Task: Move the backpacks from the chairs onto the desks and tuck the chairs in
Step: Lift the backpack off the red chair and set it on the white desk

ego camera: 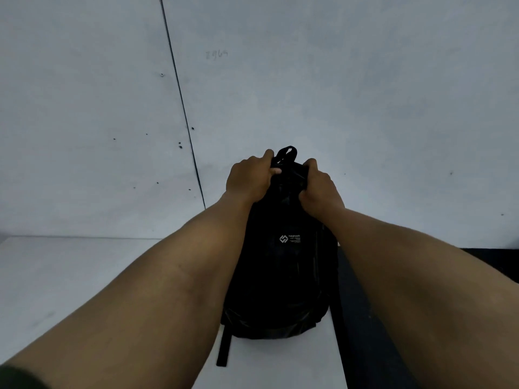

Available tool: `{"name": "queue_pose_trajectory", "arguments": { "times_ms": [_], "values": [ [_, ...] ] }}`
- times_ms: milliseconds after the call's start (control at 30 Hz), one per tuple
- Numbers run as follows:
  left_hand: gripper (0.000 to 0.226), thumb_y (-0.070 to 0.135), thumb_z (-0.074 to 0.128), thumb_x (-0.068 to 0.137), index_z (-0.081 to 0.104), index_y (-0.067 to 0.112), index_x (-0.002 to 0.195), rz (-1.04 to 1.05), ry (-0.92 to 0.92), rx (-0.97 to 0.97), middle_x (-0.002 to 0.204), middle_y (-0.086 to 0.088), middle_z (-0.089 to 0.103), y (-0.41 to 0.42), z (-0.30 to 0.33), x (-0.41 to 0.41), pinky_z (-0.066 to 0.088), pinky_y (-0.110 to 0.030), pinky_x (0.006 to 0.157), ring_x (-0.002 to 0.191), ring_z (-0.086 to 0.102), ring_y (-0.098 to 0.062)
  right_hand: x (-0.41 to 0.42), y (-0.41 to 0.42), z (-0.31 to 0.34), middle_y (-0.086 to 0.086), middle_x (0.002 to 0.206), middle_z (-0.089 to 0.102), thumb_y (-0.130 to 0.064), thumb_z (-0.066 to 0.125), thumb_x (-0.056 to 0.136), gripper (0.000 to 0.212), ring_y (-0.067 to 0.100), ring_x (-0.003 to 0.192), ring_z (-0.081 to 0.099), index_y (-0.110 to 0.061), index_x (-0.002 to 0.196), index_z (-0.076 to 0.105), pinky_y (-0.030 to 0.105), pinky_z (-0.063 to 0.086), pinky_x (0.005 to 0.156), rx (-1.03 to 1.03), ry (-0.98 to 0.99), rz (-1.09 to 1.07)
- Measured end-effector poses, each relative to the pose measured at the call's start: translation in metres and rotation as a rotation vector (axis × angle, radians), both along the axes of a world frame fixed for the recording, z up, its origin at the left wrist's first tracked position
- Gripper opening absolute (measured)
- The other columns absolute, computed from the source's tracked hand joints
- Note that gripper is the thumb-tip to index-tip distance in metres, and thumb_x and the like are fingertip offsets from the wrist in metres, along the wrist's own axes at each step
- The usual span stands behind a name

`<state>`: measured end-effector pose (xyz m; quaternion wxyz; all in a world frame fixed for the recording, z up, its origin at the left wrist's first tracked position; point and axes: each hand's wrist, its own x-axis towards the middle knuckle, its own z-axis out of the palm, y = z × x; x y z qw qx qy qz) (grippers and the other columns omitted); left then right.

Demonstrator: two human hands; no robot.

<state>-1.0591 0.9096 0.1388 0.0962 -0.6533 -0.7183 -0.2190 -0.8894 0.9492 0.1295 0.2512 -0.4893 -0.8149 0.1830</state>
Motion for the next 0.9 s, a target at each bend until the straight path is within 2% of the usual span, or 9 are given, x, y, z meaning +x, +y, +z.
{"name": "queue_pose_trajectory", "arguments": {
  "times_ms": [133,267,433,533,633,700,767,833,900],
  "values": [
    [0.032,0.041,0.043,0.103,0.047,0.011,0.113,0.022,-0.011,-0.006,0.090,-0.012,0.066,0.035,-0.003,-0.008,0.034,-0.034,0.061,0.079,0.061,-0.034,-0.011,0.037,-0.005,0.002,0.076,0.051,0.004,0.045,0.078,0.035,0.027,0.070,0.055,-0.014,0.107,0.036,0.036,0.041,0.058,-0.020,0.005,-0.008],
    [0.030,0.039,0.044,0.103,0.049,0.011,0.112,0.055,-0.040,0.000,0.092,-0.011,0.067,0.061,-0.013,-0.014,0.035,-0.033,0.059,0.081,0.062,-0.030,-0.022,0.062,-0.015,0.003,0.082,0.053,0.004,0.044,0.079,0.036,0.025,0.073,0.055,-0.013,0.110,0.038,0.036,0.042,0.060,-0.036,0.018,-0.026],
    [0.033,0.044,0.051,0.098,0.056,0.012,0.102,0.120,-0.126,0.075,0.088,-0.008,0.067,0.082,-0.030,-0.023,0.048,-0.038,0.063,0.085,0.062,-0.029,-0.033,0.082,-0.027,0.007,0.084,0.056,0.003,0.044,0.077,0.032,0.028,0.075,0.058,-0.012,0.105,0.039,0.040,0.046,0.060,-0.054,0.027,-0.047],
    [0.035,0.047,0.057,0.094,0.061,0.014,0.103,0.166,-0.127,0.107,0.100,-0.007,0.064,0.085,-0.034,-0.021,0.046,-0.037,0.065,0.099,0.057,-0.028,-0.035,0.087,-0.029,0.012,0.100,0.054,0.001,0.050,0.078,0.034,0.031,0.084,0.057,-0.009,0.110,0.044,0.039,0.046,0.064,0.041,-0.025,-0.037],
    [0.038,0.049,0.065,0.088,0.064,0.015,0.106,0.247,-0.129,0.145,0.111,-0.007,0.057,0.084,-0.034,-0.015,0.045,-0.039,0.072,0.107,0.051,-0.028,-0.035,0.088,-0.032,0.014,0.116,0.048,-0.005,0.057,0.079,0.041,0.032,0.099,0.052,-0.008,0.119,0.046,0.039,0.044,0.067,0.189,-0.187,-0.088],
    [0.045,0.049,0.072,0.082,0.059,0.016,0.110,0.301,-0.111,0.185,0.109,-0.007,0.057,0.082,-0.031,-0.012,0.043,-0.039,0.078,0.104,0.052,-0.029,-0.037,0.086,-0.032,0.014,0.117,0.048,-0.007,0.058,0.077,0.043,0.032,0.103,0.050,-0.009,0.119,0.045,0.041,0.046,0.070,0.231,-0.227,-0.147],
    [0.050,0.045,0.075,0.081,0.052,0.015,0.114,0.276,-0.185,0.173,0.106,-0.007,0.060,0.080,-0.025,-0.010,0.043,-0.038,0.072,0.098,0.055,-0.028,-0.038,0.084,-0.029,0.013,0.117,0.048,-0.008,0.059,0.076,0.045,0.032,0.105,0.050,-0.009,0.119,0.045,0.043,0.048,0.075,0.232,-0.226,-0.168],
    [0.047,0.044,0.072,0.084,0.050,0.014,0.111,0.229,-0.236,0.124,0.102,-0.007,0.062,0.077,-0.022,-0.010,0.046,-0.038,0.068,0.095,0.057,-0.028,-0.039,0.080,-0.025,0.014,0.117,0.049,-0.010,0.060,0.076,0.046,0.032,0.106,0.050,-0.009,0.120,0.044,0.044,0.048,0.078,0.220,-0.223,-0.152],
    [0.043,0.045,0.071,0.084,0.052,0.013,0.105,0.212,-0.252,0.093,0.100,-0.007,0.062,0.071,-0.017,-0.012,0.050,-0.041,0.072,0.093,0.057,-0.027,-0.039,0.075,-0.020,0.014,0.117,0.048,-0.013,0.061,0.077,0.047,0.032,0.107,0.050,-0.009,0.121,0.044,0.044,0.047,0.080,0.211,-0.223,-0.139]
  ]
}}
